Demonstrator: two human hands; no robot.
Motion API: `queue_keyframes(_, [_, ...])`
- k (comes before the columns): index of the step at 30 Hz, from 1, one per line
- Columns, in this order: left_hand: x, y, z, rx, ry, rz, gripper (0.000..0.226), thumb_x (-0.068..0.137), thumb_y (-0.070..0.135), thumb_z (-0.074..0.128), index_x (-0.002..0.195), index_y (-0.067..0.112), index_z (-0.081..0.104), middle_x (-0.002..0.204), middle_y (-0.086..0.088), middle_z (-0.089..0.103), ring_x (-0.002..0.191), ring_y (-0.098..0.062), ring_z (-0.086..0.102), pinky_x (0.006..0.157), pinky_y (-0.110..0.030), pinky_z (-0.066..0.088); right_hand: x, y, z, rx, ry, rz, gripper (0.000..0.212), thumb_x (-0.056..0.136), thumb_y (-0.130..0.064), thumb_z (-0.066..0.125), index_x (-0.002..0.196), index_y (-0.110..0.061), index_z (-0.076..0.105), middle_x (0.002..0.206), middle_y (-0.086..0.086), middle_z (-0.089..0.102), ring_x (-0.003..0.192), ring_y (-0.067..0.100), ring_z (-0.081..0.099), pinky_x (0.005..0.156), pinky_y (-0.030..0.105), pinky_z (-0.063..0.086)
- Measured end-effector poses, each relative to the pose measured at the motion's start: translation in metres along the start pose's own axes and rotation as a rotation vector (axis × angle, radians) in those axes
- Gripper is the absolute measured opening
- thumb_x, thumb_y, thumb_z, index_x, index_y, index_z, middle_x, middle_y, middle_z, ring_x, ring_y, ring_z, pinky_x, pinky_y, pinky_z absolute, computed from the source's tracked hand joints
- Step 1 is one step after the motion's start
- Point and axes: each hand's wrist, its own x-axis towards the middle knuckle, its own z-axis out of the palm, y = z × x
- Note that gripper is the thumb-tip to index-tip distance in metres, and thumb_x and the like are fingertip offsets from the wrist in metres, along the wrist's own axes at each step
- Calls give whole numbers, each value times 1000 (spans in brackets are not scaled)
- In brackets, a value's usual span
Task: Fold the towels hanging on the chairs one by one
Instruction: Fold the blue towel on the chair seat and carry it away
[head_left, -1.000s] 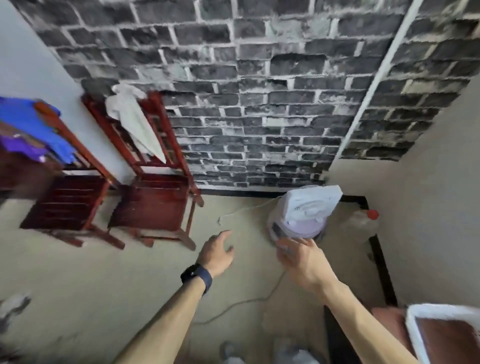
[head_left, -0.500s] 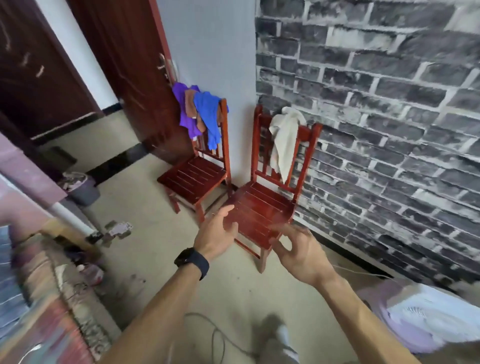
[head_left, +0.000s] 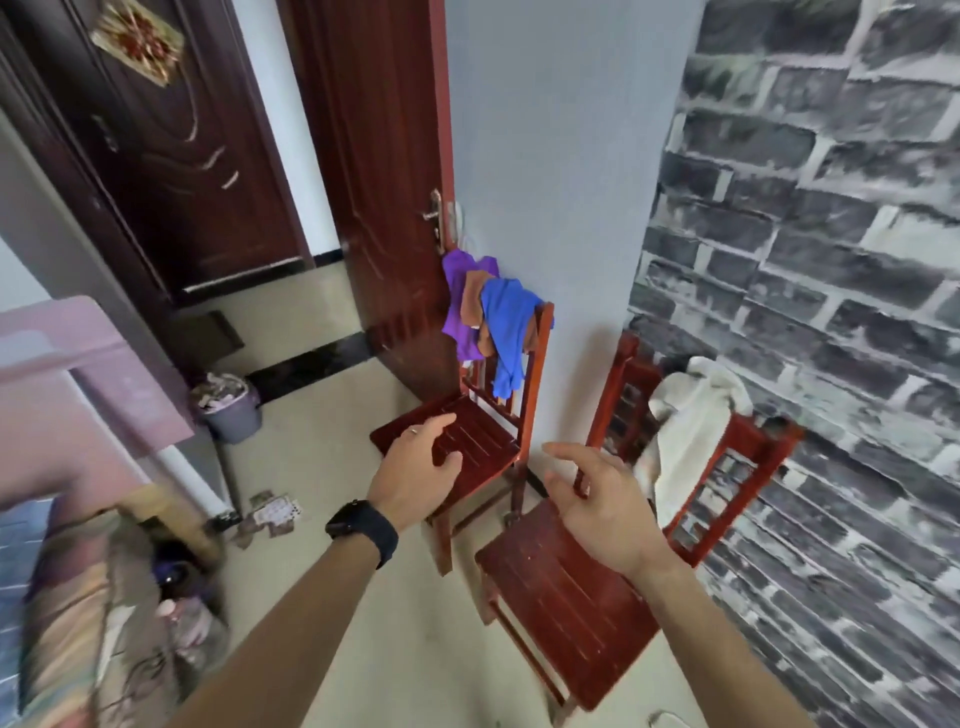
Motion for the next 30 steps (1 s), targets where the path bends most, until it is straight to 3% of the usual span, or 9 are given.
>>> queue_keyframes(2, [37,2,-5,8,16,-2,52,94,30,57,144,30,43,137,-2,55,126,-20,50,106,-38,42,42,4,-3,11,-3,-5,34,98,-37,58,131,-30,61,121,-10,65,106,3,50,93,7,37])
queue_keyframes(4, [71,0,-10,20,32,1,52,95,30,57,144,30,43,138,0,55,128,-17,48,107,-34,41,82,7,-4,0,-17,-11,35,98,-37,56,133,-31,59,120,-11,63,100,-1,45,84,1,32])
queue_keyframes(8, [140,-14,-20,38,64,18,52,95,32,56,145,32,42,142,3,51,133,-15,44,110,-34,38,160,13,4,-9,-30,-21,34,98,-41,55,131,-36,56,124,-18,60,110,4,52,94,20,37])
queue_keyframes(11, [198,-29,-26,53,62,28,52,95,31,56,145,31,41,141,3,51,130,-14,45,107,-27,35,223,21,15,-30,-40,-15,34,97,-44,55,129,-35,57,123,-13,63,103,14,60,93,28,44])
queue_keyframes(15, [293,-50,-33,80,41,55,54,93,28,57,146,28,42,139,-1,53,127,-16,47,103,-25,34,312,31,37,-84,-36,22,35,97,-38,57,131,-30,57,126,-13,61,117,13,54,93,25,39])
queue_keyframes(18, [381,-69,-32,73,4,85,55,92,28,59,145,26,45,139,-3,53,131,-20,47,109,-33,37,390,43,64,-133,-13,83,34,95,-38,58,127,-28,59,111,-11,62,110,17,56,86,25,39])
queue_keyframes(21, [474,-93,-19,98,-75,128,55,89,30,59,143,26,46,140,-2,53,130,-22,48,108,-37,40,468,55,94,-188,8,220,40,95,-41,58,131,-24,57,118,-3,63,111,19,57,84,28,40])
queue_keyframes(25, [567,-113,4,267,-147,275,55,91,33,56,144,29,44,147,-1,45,135,-23,40,110,-32,34,555,70,123,-240,29,440,50,94,-45,59,137,-19,52,135,5,58,124,28,53,98,35,39])
queue_keyframes(30, [665,-119,31,534,-218,491,63,93,47,46,152,32,29,162,-8,22,149,-30,15,118,-47,19,632,95,150,-333,28,646,60,94,-57,50,137,-15,47,131,10,56,119,32,56,95,39,44])
